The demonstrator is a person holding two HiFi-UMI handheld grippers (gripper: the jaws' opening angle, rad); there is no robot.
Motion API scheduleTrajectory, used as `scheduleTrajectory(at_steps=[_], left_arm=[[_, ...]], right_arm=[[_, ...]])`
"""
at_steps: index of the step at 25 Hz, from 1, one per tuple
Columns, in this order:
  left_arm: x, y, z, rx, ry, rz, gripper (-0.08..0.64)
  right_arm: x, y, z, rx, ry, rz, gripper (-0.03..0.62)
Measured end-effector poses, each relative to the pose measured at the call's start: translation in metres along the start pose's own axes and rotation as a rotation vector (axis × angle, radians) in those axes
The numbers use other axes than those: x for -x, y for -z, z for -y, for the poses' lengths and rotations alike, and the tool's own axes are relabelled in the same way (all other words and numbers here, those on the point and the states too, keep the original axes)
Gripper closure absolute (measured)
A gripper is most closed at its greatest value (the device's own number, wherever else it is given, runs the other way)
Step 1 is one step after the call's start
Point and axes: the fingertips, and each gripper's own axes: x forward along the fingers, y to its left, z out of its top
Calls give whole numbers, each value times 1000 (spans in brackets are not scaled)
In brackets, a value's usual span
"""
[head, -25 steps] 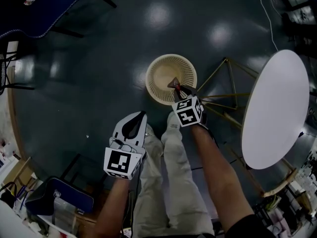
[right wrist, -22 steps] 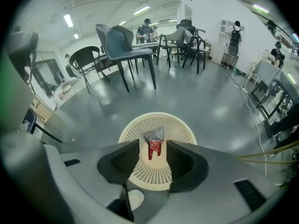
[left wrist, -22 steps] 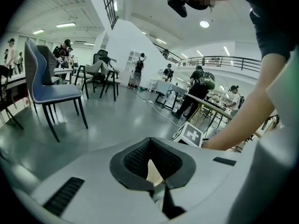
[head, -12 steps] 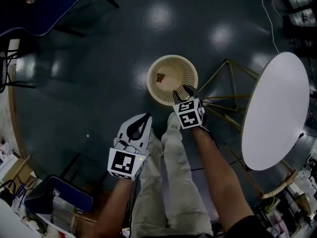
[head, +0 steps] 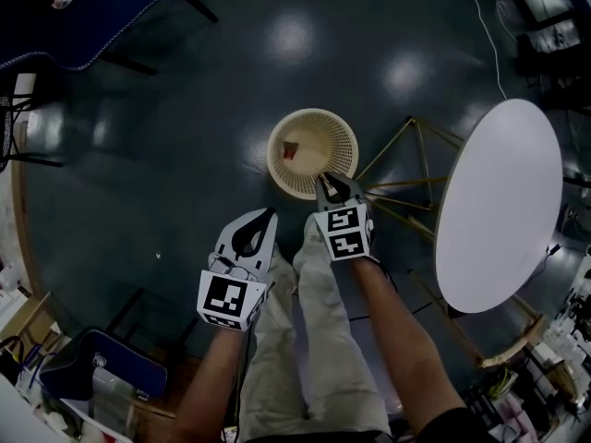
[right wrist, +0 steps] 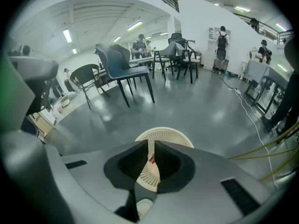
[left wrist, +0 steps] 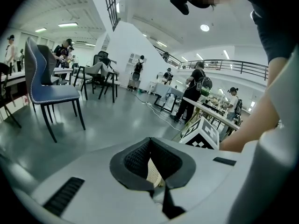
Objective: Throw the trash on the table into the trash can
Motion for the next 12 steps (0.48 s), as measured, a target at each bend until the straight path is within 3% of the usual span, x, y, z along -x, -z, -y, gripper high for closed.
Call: scheduleTrajectory(at_steps=[12], left_arm=[[35, -61, 17, -39, -16, 28, 545]], right_arm=[[120, -68, -18, -51, 2, 178, 572]])
